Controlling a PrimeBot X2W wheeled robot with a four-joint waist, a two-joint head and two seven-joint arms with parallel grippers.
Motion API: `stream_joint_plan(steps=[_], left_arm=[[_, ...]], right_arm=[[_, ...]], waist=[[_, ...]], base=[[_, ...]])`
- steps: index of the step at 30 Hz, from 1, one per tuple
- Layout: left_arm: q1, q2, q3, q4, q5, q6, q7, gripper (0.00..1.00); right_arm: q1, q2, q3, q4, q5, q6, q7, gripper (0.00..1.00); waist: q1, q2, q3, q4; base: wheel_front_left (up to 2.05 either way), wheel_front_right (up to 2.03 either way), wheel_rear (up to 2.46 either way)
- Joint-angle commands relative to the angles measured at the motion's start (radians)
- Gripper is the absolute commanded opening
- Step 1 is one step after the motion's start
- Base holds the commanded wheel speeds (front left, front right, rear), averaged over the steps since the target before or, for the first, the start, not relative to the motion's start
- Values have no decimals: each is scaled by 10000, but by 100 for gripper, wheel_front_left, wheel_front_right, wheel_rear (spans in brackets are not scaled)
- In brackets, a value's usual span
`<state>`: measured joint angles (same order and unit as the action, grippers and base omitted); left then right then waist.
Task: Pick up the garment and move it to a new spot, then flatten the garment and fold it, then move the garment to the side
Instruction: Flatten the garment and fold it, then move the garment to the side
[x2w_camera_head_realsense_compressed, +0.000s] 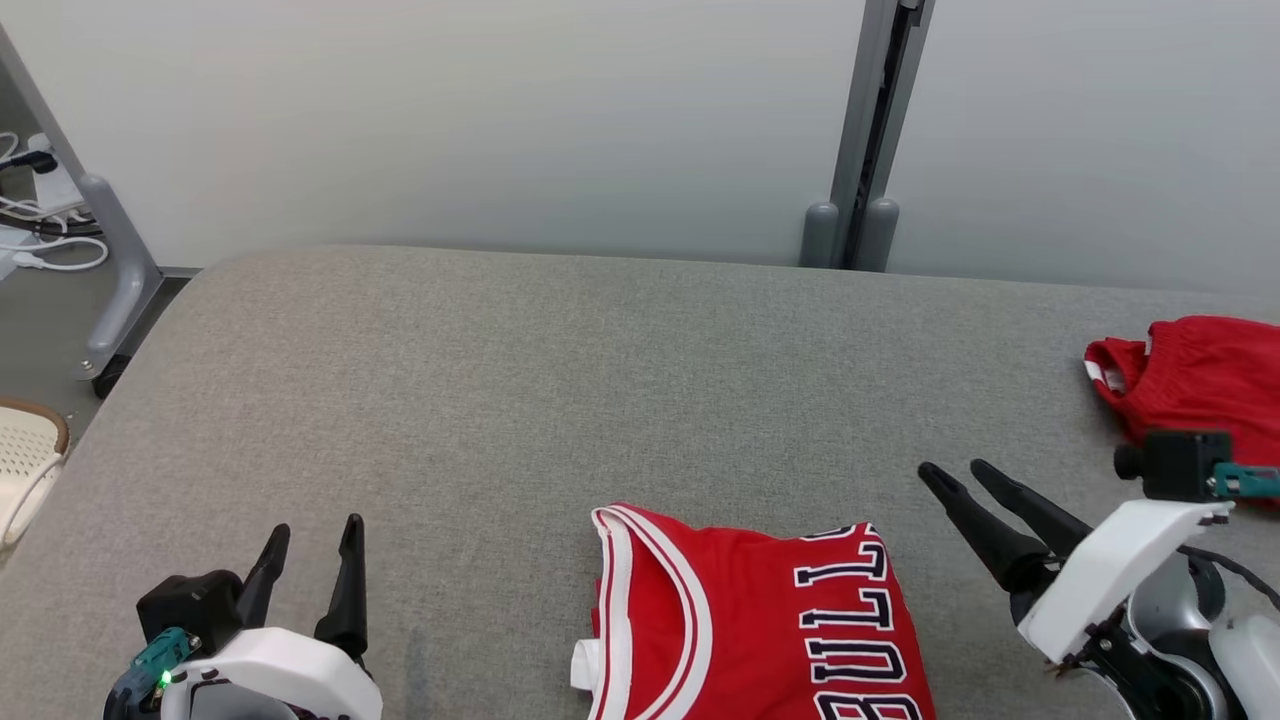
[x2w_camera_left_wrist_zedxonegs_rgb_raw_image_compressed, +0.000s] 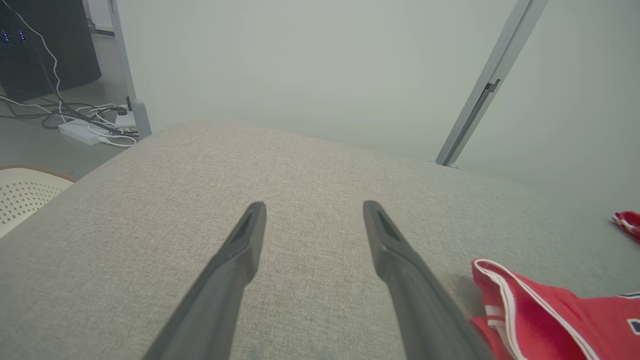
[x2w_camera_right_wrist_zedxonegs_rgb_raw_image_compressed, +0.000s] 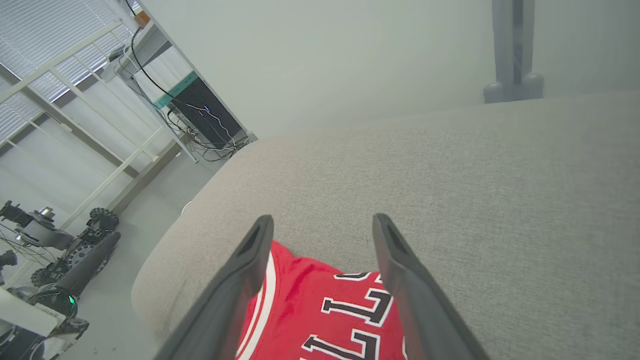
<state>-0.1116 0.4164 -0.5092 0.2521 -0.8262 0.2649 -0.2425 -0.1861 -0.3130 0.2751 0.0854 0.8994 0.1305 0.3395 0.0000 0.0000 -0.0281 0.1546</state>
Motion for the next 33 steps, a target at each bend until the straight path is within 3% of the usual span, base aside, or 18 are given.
stream_joint_plan(steps=[1,11,20,33], left_arm=[[7,4,42,-29,87,-5,-65,100],[32,-164,153,53,108,-108,-151,100],[-65,-219,161,252,122,-280,-163,100],[-263,-215,62,417,103,-388,-105,100]], right_arm=[[191,-7,-146,46,-124,8,-147,100],[942,366,-952,562,-406,8,39,100],[861,662,-691,1576,-316,8,1410,100],[299,1106,-514,3408,361,8,1737,100]], waist=[[0,0,7,-59],[0,0,-51,-232],[0,0,20,103],[0,0,200,520]], base=[[0,0,0],[0,0,0],[0,0,0],[0,0,0]])
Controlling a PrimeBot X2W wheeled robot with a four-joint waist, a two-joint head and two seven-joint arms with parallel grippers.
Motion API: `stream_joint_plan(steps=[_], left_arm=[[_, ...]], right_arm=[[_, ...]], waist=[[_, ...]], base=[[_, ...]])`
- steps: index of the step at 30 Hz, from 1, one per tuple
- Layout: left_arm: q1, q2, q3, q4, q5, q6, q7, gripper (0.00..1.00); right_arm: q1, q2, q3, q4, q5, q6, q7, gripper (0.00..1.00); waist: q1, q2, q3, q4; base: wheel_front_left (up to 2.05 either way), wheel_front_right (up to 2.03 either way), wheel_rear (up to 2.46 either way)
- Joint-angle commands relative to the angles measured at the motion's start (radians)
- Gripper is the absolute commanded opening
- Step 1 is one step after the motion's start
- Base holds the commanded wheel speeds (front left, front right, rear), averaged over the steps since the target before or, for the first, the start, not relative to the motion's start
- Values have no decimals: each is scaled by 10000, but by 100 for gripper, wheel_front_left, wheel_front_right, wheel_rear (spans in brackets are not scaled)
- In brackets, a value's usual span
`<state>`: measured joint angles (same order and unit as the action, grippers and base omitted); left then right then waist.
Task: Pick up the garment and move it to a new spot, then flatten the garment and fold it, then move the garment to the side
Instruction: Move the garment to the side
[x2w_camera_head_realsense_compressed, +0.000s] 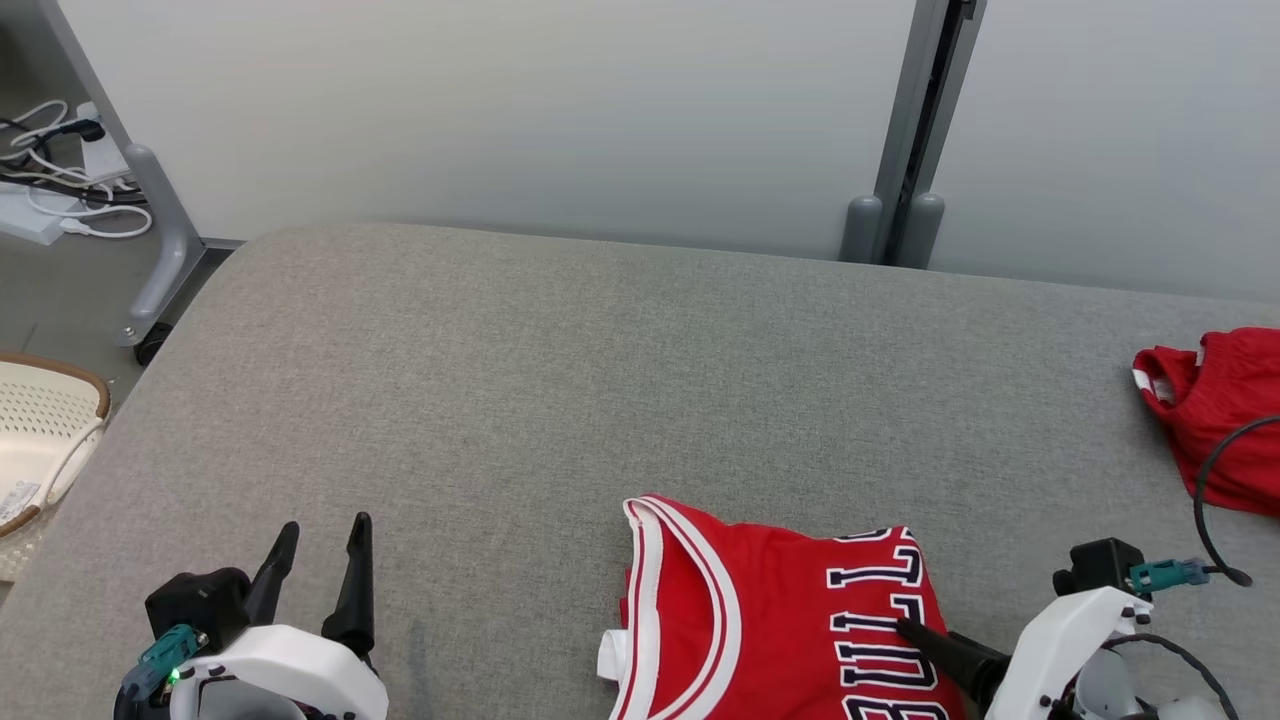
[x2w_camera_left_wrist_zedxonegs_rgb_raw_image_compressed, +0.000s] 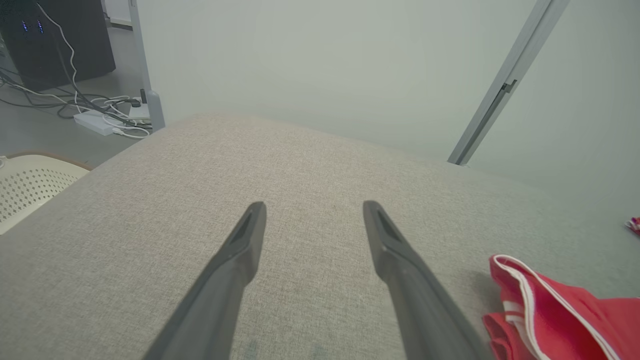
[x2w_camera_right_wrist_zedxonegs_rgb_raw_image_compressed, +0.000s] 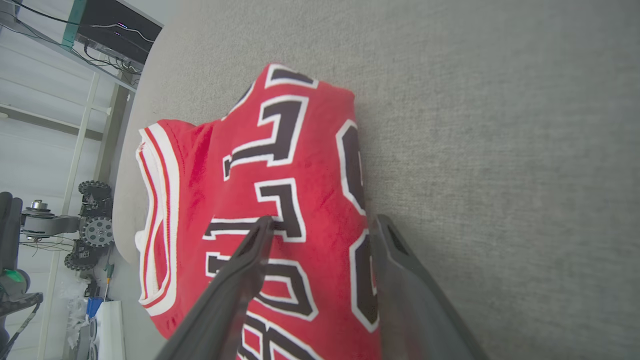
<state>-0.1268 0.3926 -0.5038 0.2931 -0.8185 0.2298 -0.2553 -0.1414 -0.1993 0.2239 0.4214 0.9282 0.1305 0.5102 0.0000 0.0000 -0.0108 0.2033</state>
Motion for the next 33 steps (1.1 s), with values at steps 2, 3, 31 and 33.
stream_joint_plan(steps=[2,3,31,33], left_arm=[[-142,33,2,24,19,-59,26,100],[-154,39,1,36,15,-65,28,100],[-435,-26,-56,132,62,-61,-8,100],[-398,-39,-44,139,64,-57,-19,100]], right_arm=[[-170,-18,119,296,233,8,80,100],[-175,-37,189,412,276,8,62,100],[-1293,-379,1780,1939,1769,3,-777,0],[-1447,-565,1903,1773,1810,5,-954,0]], waist=[[0,0,61,86],[0,0,76,109],[0,0,386,346],[0,0,345,277]], base=[[0,0,0],[0,0,0],[0,0,0],[0,0,0]])
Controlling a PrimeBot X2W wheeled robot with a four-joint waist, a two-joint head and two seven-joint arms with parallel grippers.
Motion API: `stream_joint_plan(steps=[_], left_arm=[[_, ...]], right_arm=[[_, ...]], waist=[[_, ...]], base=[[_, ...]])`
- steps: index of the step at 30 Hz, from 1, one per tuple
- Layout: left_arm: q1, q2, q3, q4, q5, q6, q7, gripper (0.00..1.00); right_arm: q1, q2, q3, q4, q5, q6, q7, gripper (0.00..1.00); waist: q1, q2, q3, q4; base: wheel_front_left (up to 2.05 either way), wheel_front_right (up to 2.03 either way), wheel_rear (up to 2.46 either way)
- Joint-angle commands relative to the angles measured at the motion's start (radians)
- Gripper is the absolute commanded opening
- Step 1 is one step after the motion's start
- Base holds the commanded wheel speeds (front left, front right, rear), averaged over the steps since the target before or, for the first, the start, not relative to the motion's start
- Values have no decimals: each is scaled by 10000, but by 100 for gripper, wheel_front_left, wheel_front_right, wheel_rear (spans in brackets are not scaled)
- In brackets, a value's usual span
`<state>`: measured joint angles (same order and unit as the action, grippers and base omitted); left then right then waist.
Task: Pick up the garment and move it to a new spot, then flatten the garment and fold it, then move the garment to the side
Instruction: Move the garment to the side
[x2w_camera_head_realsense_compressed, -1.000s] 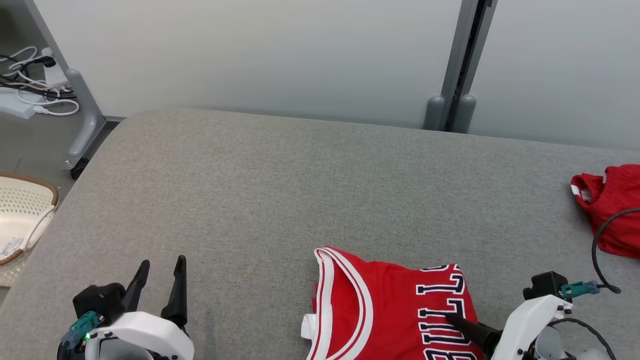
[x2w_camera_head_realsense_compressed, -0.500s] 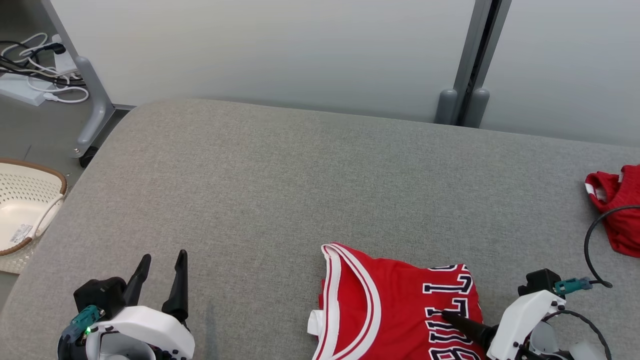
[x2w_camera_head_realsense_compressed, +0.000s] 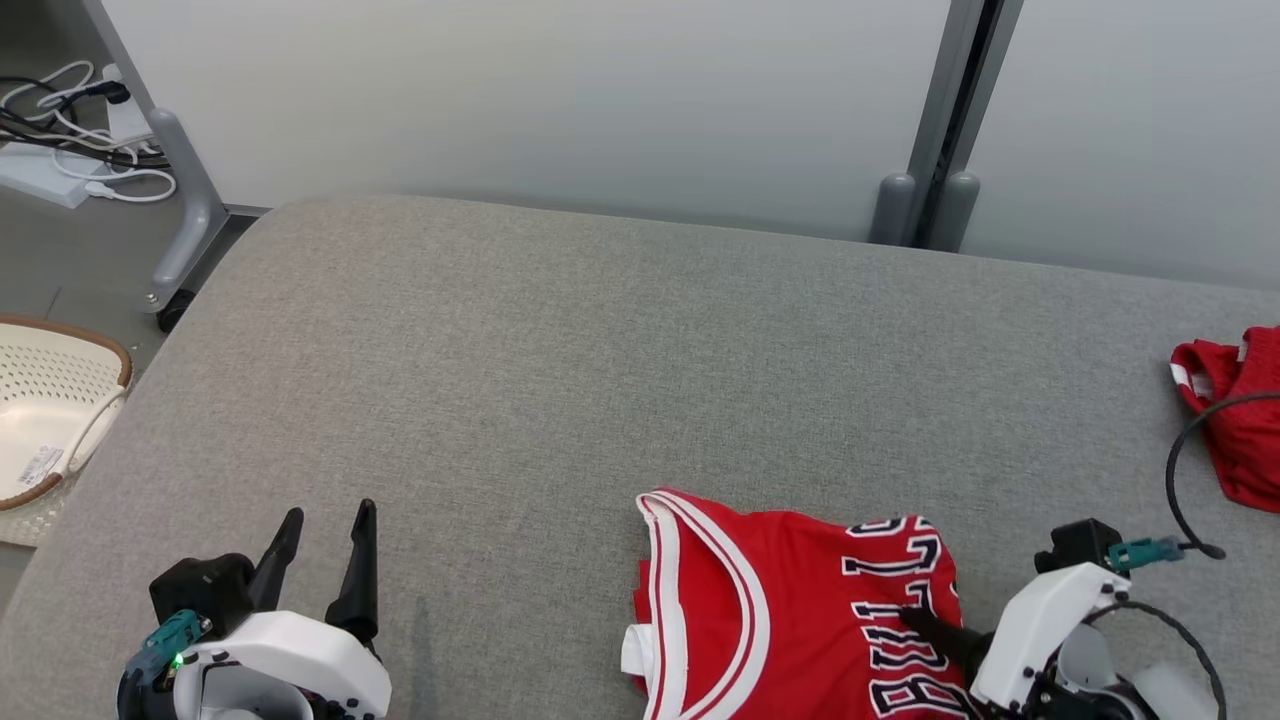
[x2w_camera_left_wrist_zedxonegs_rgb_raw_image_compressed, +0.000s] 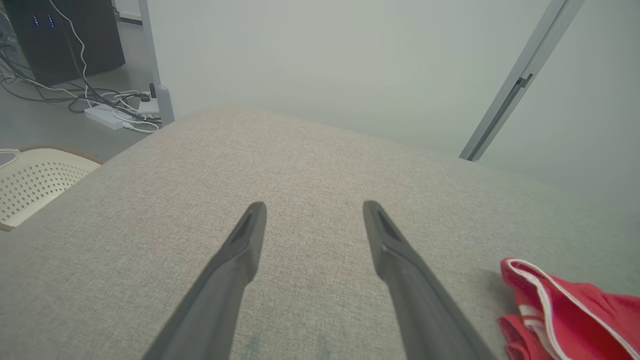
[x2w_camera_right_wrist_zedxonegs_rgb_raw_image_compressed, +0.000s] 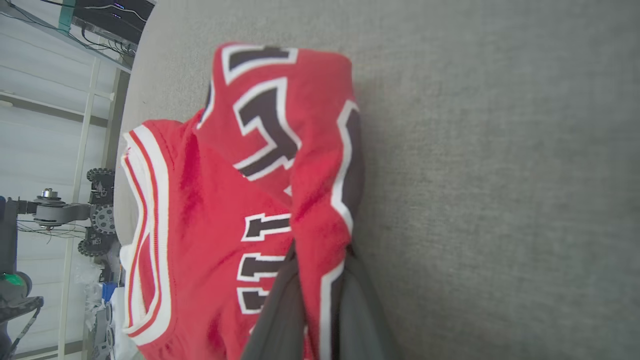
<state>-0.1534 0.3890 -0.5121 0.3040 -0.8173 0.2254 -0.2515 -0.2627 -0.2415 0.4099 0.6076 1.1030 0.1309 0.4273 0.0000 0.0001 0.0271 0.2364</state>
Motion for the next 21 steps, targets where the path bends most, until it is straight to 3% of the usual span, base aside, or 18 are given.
stream_joint_plan(steps=[1,11,21], left_arm=[[-104,-8,38,25,55,-23,-62,100],[-322,-96,-189,-356,375,-156,-80,100],[-966,-656,-712,-453,980,-709,-116,100]], right_arm=[[-285,-234,90,-181,75,1,-178,0],[-1306,-1492,782,-960,-61,2,-135,0],[-2623,-2261,1127,-890,-35,2,-88,0]], waist=[[0,-1,-49,-96],[0,-1,-25,-807],[0,-1,385,-1696]], base=[[0,0,0],[0,0,0],[0,0,0]])
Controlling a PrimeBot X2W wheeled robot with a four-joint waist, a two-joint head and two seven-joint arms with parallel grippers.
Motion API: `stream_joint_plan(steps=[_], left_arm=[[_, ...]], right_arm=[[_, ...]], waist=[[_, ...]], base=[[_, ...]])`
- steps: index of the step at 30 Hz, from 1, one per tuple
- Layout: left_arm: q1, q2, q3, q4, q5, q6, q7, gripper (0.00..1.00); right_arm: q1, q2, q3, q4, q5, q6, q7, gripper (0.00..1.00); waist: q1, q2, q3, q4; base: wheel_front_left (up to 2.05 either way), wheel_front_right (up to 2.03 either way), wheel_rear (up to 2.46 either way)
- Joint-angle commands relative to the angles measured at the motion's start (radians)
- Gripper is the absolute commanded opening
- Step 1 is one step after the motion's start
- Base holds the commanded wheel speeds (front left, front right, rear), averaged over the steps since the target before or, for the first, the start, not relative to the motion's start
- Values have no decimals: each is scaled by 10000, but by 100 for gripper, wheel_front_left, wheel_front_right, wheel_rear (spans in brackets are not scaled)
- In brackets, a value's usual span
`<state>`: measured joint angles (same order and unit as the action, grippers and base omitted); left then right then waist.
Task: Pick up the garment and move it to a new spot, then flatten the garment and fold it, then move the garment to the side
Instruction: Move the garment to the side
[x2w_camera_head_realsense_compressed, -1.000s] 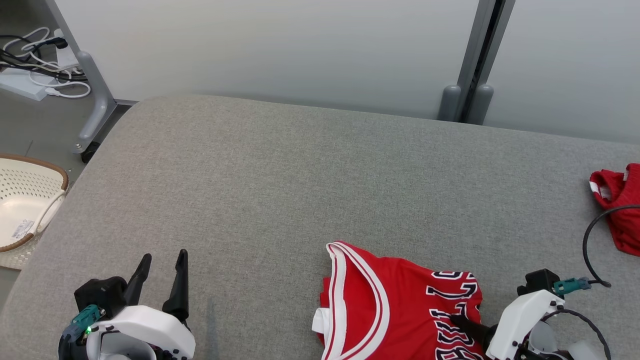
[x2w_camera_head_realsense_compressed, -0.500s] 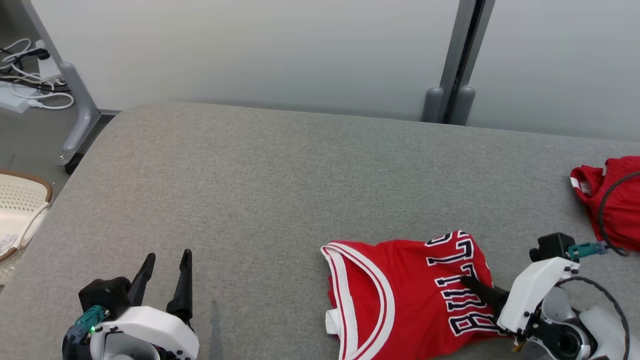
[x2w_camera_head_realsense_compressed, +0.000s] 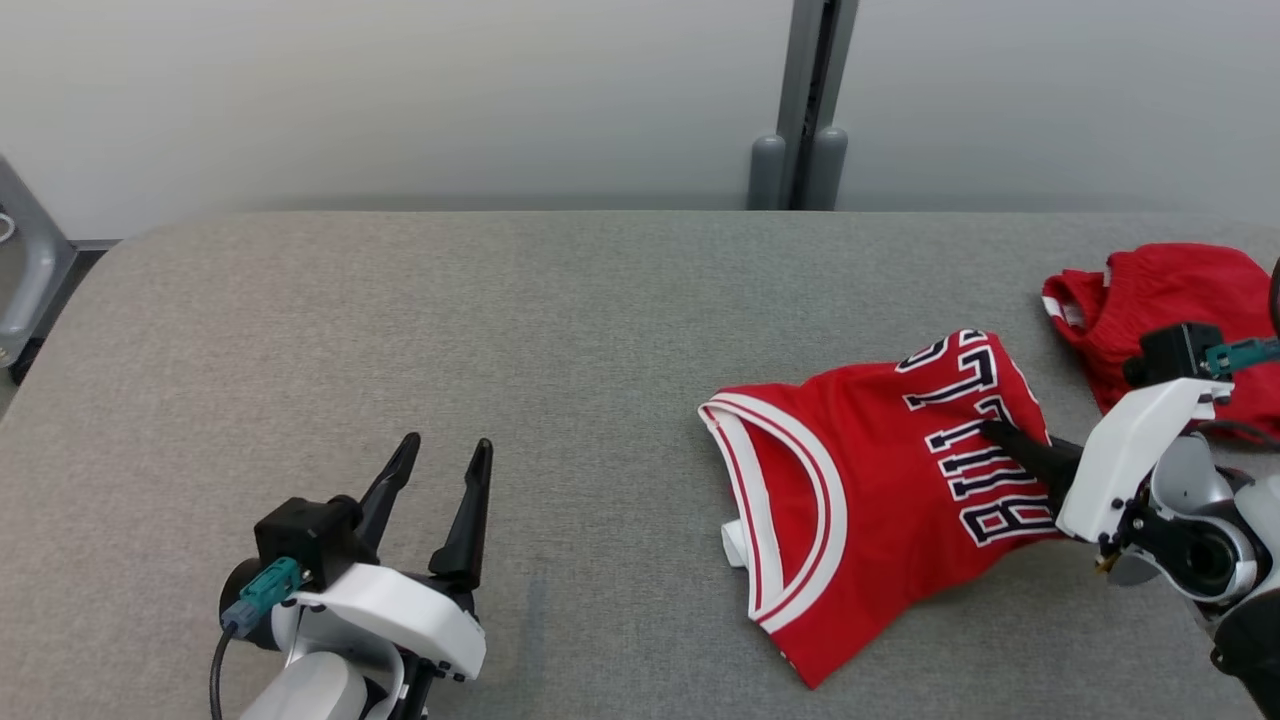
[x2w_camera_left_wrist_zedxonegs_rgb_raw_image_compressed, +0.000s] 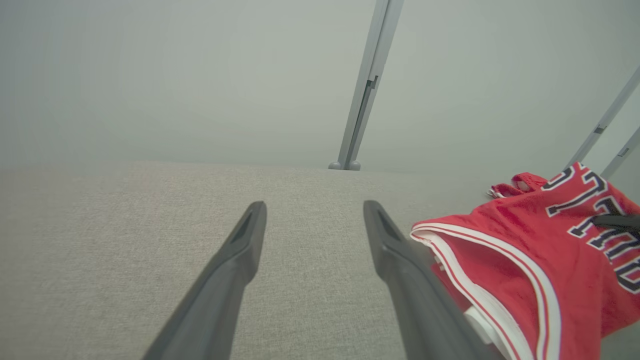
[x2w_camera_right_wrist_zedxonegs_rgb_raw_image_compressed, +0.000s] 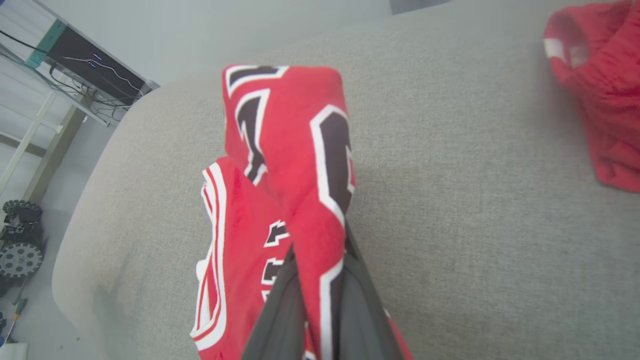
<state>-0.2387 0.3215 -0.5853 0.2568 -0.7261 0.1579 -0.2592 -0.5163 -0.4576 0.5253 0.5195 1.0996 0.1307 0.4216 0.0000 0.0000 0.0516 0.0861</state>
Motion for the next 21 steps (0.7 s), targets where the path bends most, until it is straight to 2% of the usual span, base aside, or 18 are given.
stream_joint_plan(steps=[1,13,21], left_arm=[[-209,-54,-14,43,130,-91,-40,100],[-1316,-607,-128,152,980,-721,-52,100],[-2001,-691,-73,175,1488,-977,-53,100]], right_arm=[[-252,-130,22,-16,13,4,-65,0],[-2382,-439,748,292,163,4,-394,0],[-4012,-701,1149,465,385,4,-698,0]], waist=[[0,0,200,-319],[0,0,1307,-1652],[0,0,2368,-2226]], base=[[0,0,0],[0,0,0],[0,0,0]])
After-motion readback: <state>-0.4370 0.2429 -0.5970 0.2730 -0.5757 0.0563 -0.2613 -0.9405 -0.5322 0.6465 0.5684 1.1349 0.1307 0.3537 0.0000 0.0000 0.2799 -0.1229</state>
